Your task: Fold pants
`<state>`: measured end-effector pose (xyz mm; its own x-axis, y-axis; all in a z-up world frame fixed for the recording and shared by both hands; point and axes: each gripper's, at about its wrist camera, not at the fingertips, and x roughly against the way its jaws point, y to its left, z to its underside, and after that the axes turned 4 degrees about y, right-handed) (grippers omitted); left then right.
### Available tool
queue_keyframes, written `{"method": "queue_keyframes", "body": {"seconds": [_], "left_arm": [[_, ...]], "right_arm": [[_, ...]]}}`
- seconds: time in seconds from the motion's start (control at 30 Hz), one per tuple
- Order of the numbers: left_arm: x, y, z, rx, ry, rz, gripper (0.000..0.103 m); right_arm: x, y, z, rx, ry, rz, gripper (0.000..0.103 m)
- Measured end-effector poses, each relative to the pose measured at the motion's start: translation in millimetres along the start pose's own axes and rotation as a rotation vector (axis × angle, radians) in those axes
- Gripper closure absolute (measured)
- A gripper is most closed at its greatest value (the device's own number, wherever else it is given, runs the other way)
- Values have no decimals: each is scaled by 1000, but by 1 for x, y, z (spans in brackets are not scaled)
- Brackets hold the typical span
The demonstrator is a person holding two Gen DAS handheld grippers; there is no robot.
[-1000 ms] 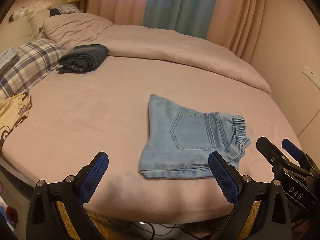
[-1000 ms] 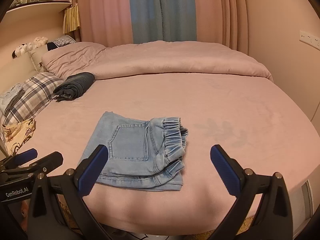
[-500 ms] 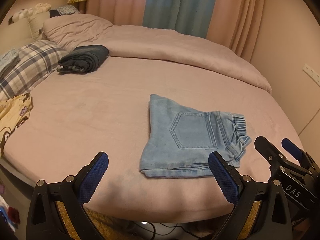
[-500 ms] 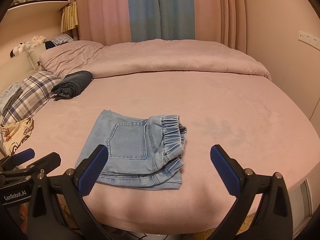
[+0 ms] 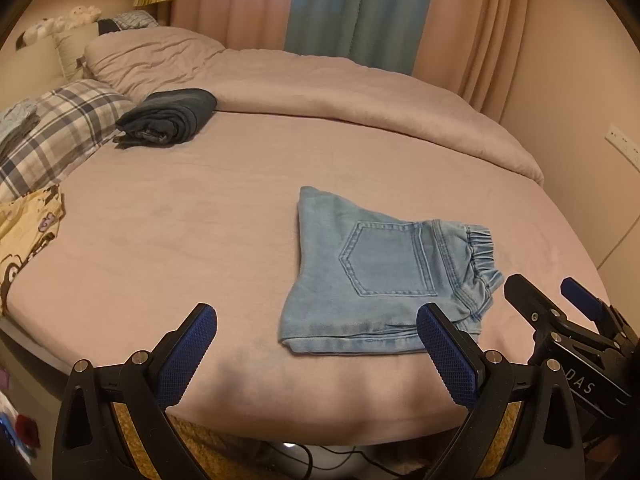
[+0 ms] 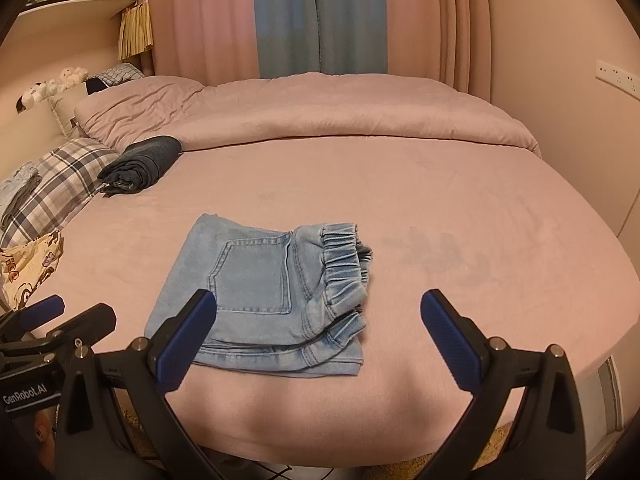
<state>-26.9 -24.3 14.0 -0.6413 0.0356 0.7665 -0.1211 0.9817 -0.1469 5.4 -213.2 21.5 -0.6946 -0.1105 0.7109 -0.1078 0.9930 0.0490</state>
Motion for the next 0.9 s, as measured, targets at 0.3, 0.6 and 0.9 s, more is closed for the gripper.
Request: {"method": "queue_keyframes", "body": {"seconds": [0.3, 0.6, 0.9], "left_arm": [[-1, -1, 0, -1, 2, -1, 3], [-1, -2, 1, -3, 4, 6, 3], [0, -3, 1, -4, 2, 3, 3]], "right_arm": [[-1, 0, 0, 5, 4, 2, 0], [-1, 5, 2, 2, 8, 5, 0], [0, 7, 4, 2, 13, 10, 0]]}}
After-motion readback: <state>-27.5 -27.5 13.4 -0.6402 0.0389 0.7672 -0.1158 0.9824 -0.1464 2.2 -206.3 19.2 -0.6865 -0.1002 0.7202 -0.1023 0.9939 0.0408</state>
